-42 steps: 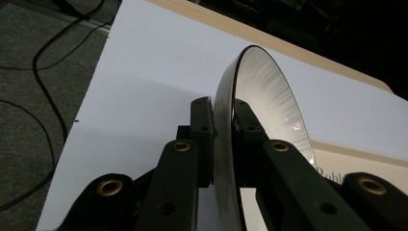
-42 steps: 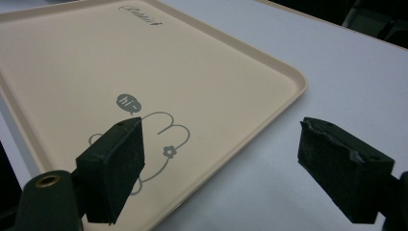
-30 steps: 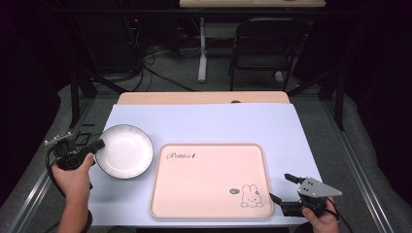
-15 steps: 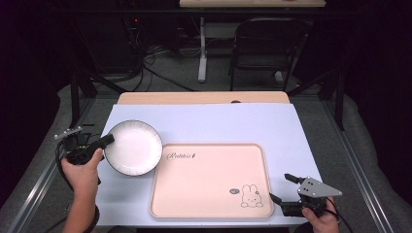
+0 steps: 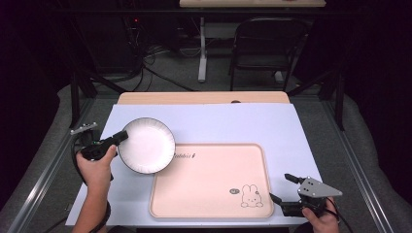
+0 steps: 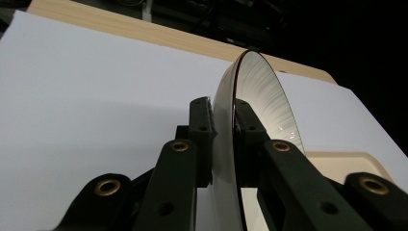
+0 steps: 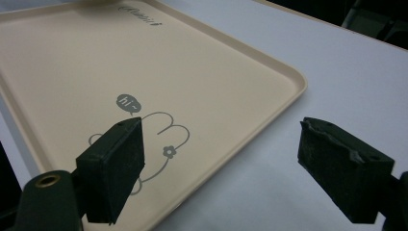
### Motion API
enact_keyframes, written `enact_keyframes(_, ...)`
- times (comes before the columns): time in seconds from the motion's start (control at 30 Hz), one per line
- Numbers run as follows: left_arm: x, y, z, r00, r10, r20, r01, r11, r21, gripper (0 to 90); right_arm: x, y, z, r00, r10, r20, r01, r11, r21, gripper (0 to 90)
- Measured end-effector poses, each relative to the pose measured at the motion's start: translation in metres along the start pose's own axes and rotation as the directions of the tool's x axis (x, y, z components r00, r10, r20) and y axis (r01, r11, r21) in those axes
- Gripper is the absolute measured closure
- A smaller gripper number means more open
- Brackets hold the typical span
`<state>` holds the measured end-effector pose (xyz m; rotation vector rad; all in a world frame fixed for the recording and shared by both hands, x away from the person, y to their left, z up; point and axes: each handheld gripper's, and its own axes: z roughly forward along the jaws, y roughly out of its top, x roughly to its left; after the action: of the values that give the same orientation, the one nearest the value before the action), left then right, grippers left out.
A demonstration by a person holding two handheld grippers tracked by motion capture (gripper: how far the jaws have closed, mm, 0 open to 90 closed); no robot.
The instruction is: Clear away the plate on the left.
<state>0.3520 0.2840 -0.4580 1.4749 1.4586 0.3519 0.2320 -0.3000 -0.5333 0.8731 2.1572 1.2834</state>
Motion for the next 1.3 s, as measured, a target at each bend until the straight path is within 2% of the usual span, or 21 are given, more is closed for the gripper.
enact_keyframes(0.27,-0.012,-0.003,0.011,0.9996,0.012,0.025,-0.012,0.9998,0.018,80.9,0.000,0.000,0.000,1.0000,-0.001,0.000,0.001,1.000,0.000,15.9)
enact_keyframes(0.63,-0.038,-0.012,0.034,0.9954,0.034,0.090,-0.039,0.9976,0.057,80.9,0.000,0.000,0.000,1.0000,-0.001,0.001,0.001,1.000,-0.001,15.9)
enact_keyframes(0.8,-0.055,-0.016,0.047,0.9905,0.054,0.127,-0.065,0.9947,0.080,80.9,0.000,0.000,0.000,1.0000,-0.002,0.000,0.002,1.000,-0.002,15.9)
enact_keyframes(0.9,-0.061,-0.018,0.051,0.9883,0.057,0.141,-0.070,0.9936,0.088,80.9,0.000,0.000,0.000,1.0000,-0.001,0.001,0.001,1.000,-0.002,15.9)
enact_keyframes(1.07,-0.077,-0.025,0.062,0.9802,0.080,0.181,-0.102,0.9883,0.114,80.9,0.000,0.000,-0.001,1.0000,-0.001,0.001,0.001,1.000,-0.002,15.9)
enact_keyframes(1.3,-0.090,-0.033,0.069,0.9717,0.091,0.218,-0.124,0.9823,0.140,80.9,-0.001,-0.001,0.000,1.0000,0.002,0.001,-0.002,1.000,-0.004,15.9)
